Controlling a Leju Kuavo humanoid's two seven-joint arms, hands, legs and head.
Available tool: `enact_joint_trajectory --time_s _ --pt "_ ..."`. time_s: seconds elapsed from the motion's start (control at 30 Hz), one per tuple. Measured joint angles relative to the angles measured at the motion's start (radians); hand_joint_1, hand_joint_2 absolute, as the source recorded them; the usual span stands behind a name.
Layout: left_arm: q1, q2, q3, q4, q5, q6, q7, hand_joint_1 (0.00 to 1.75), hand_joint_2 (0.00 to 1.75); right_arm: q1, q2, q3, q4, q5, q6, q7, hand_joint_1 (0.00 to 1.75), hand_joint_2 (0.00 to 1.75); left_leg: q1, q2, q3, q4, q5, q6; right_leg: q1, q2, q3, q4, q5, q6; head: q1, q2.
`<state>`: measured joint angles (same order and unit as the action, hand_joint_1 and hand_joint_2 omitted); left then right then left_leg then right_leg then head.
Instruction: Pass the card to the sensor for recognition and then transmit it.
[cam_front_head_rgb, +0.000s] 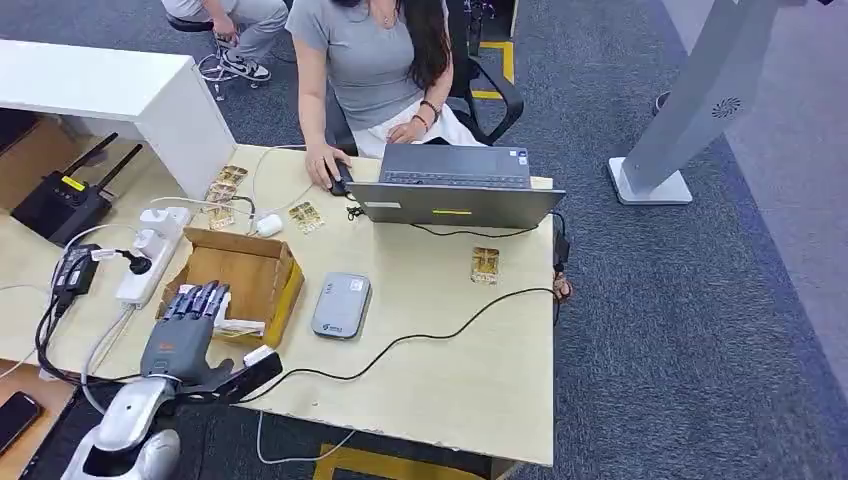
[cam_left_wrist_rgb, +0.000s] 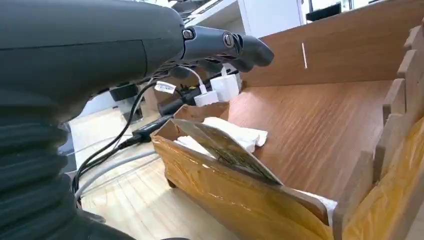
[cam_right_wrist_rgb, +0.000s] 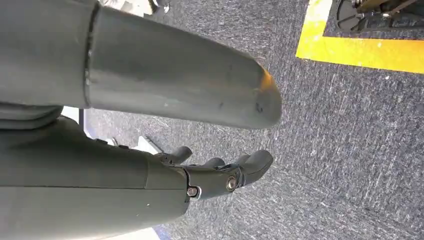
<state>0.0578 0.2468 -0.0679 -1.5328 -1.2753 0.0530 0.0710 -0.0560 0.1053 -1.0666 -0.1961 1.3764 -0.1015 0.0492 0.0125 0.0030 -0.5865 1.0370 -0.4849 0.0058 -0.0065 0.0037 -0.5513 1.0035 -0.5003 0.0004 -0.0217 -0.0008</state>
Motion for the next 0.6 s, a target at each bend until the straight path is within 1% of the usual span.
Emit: enact_joint_trajectory --time_s 0.03,0.3,0.47,0.6 --pt "-0.001 -0.002 0.0 0.003 -0.002 0.001 0.0 1.75 1.75 0.0 0.0 0.0 0.0 0.0 0.0 0.0 0.0 0.0 0.0 0.0 0.0 0.0 0.0 0.0 0.0 0.0 0.0 0.0 0.0 0.0 0.0 0.0" --pt "-0.003 -0.018 0.0 0.01 -0.001 0.034 -0.025 1.75 1.75 0.0 -0.002 0.0 0.0 -0.001 -0.003 -0.006 0.0 0.0 0.0 0.0 0.0 0.0 0.0 0.0 0.0 0.0 0.0 0.0 0.0 0.0 0.0 0.0" --pt "-0.002 -0.027 0.0 0.01 0.003 0.069 -0.048 1.75 1.75 0.0 -0.002 0.0 0.0 0.0 -0.008 -0.008 0.0 0.0 0.0 0.0 0.0 0.0 0.0 0.0 0.0 0.0 0.0 0.0 0.0 0.0 0.0 0.0" --pt "-0.003 -0.031 0.0 0.01 0.004 0.078 -0.059 1.75 1.75 0.0 -0.002 0.0 0.0 0.003 -0.008 -0.008 0.0 0.0 0.0 0.0 0.0 0.0 0.0 0.0 0.0 0.0 0.0 0.0 0.0 0.0 0.0 0.0"
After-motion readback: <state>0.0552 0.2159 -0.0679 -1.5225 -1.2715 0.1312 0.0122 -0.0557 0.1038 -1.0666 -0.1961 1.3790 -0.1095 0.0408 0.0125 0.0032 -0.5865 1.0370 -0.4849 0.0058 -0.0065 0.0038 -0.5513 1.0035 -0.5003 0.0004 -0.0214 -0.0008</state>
